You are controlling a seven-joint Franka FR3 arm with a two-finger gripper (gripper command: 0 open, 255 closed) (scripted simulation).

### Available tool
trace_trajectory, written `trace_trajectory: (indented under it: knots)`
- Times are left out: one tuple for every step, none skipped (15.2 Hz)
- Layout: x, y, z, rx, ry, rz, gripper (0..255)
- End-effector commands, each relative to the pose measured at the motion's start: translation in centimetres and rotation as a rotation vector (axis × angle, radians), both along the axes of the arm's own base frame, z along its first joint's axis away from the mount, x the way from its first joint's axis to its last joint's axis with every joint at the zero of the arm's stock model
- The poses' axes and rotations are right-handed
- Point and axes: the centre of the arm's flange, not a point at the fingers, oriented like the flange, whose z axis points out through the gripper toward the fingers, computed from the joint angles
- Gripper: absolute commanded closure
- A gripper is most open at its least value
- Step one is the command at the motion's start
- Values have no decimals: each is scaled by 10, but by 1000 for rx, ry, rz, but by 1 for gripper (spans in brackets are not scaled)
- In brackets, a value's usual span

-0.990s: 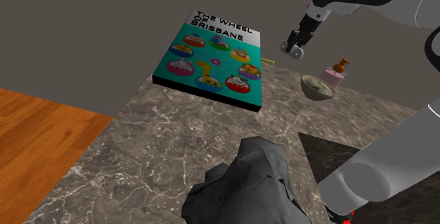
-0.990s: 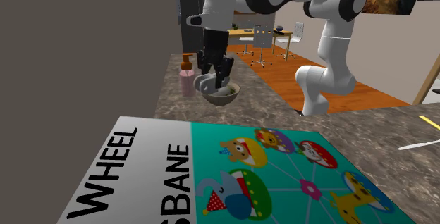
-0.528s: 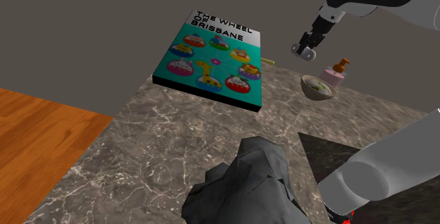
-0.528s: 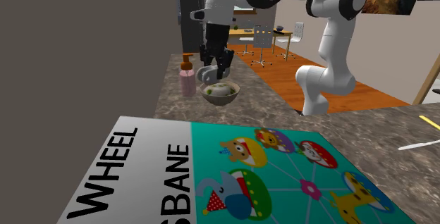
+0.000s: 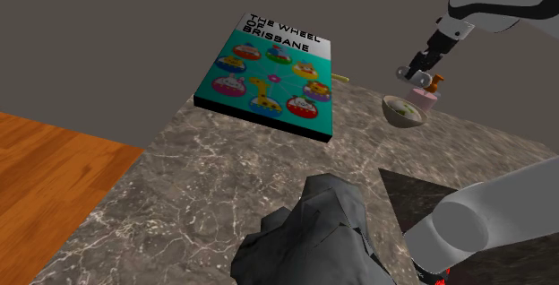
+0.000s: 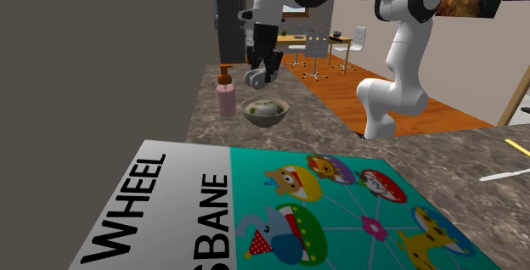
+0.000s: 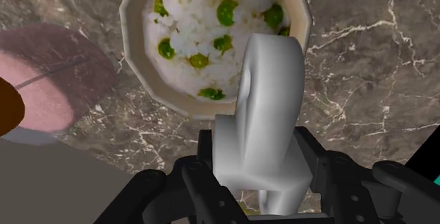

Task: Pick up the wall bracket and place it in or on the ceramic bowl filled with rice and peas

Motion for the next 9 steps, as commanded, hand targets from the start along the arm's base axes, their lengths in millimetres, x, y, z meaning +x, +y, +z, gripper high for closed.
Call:
trace_trajectory:
  knots:
    - [-22, -12, -2, 0, 0, 2, 255]
    - [-37, -22, -1, 0, 0, 2, 255]
    - [-37, -22, -7, 0, 0, 2, 255]
    - [-37, -22, -12, 0, 0, 2, 255]
    - [-37, -22, -17, 0, 0, 2, 255]
    - [-37, -22, -22, 0, 0, 2, 255]
    - [-37, -22, -28, 0, 0, 2, 255]
    - [-37, -22, -33, 0, 0, 2, 255]
    - [-37, -22, -38, 0, 0, 2, 255]
